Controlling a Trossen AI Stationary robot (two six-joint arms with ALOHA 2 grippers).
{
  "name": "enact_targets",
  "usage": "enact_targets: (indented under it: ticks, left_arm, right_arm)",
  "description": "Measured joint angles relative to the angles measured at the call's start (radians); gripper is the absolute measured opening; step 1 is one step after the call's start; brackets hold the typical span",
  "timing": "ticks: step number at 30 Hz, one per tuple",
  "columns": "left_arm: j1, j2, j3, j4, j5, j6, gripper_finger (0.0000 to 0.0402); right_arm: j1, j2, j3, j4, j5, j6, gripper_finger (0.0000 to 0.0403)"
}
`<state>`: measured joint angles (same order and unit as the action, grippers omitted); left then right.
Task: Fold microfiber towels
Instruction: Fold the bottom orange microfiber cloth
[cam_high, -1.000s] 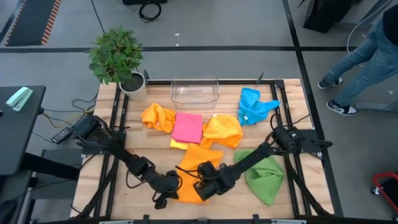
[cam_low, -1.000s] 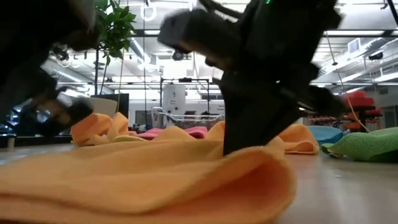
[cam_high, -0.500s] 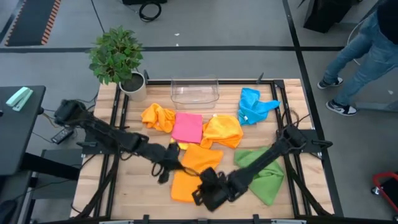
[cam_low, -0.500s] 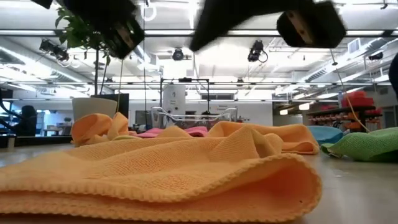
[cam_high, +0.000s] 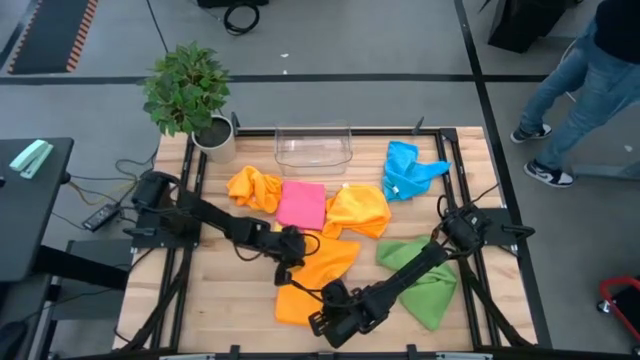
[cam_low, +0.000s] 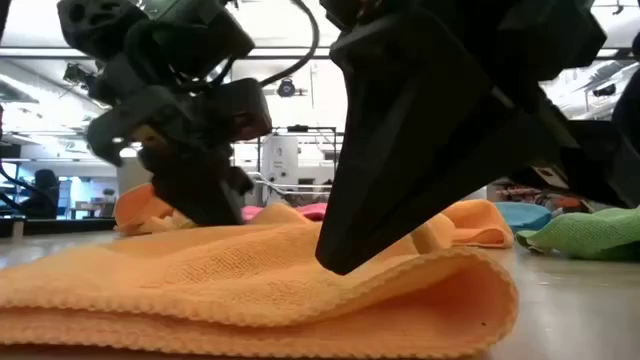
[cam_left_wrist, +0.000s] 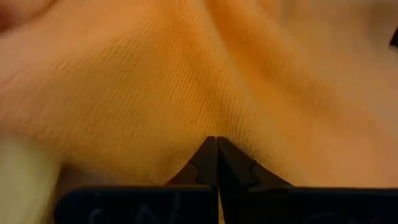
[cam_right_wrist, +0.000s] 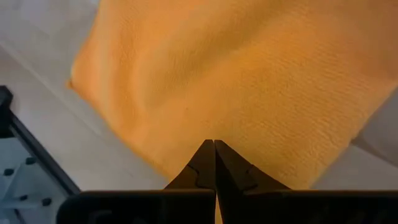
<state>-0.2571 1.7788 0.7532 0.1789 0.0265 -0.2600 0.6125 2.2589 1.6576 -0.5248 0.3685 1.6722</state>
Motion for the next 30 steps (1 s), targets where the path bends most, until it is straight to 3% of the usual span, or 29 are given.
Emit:
enact_targets:
  ticks: [4, 10, 15, 20, 25, 27, 30]
  left_arm:
    - [-0.029, 0.019, 0.008, -0.044, -0.013, -0.043, 0.0005]
    - [-0.112, -0.089, 0.000, -0.231, -0.004, -0.148, 0.0006]
    - [-0.220, -0.150, -0.001, -0.344, -0.072, -0.321, 0.0004]
    - [-0.363, -0.148, -0.001, -0.316, -0.139, -0.556, 0.0011]
    - [-0.458, -0.159, 0.005, -0.270, -0.168, -0.651, 0.0004]
    - [-0.474, -0.204, 0.030, -0.332, -0.230, -0.648, 0.0006]
    - [-0.481, -0.300, 0.091, -0.446, -0.402, -0.564, 0.0006]
  right_arm:
    - [-0.001, 0.000, 0.000, -0.020, -0.044, 0.001, 0.0003]
    - [0.006, -0.005, 0.004, -0.157, -0.157, 0.001, 0.0003]
    - [0.013, -0.009, 0.006, -0.264, -0.160, -0.016, 0.0003]
    - [-0.016, -0.015, 0.004, -0.294, -0.178, -0.122, 0.0003]
    - [-0.058, -0.066, -0.005, -0.362, -0.187, -0.233, 0.0003]
    - [-0.059, -0.117, -0.005, -0.355, -0.180, -0.249, 0.0003]
    - [-0.031, -0.189, 0.000, -0.285, -0.154, -0.240, 0.0003]
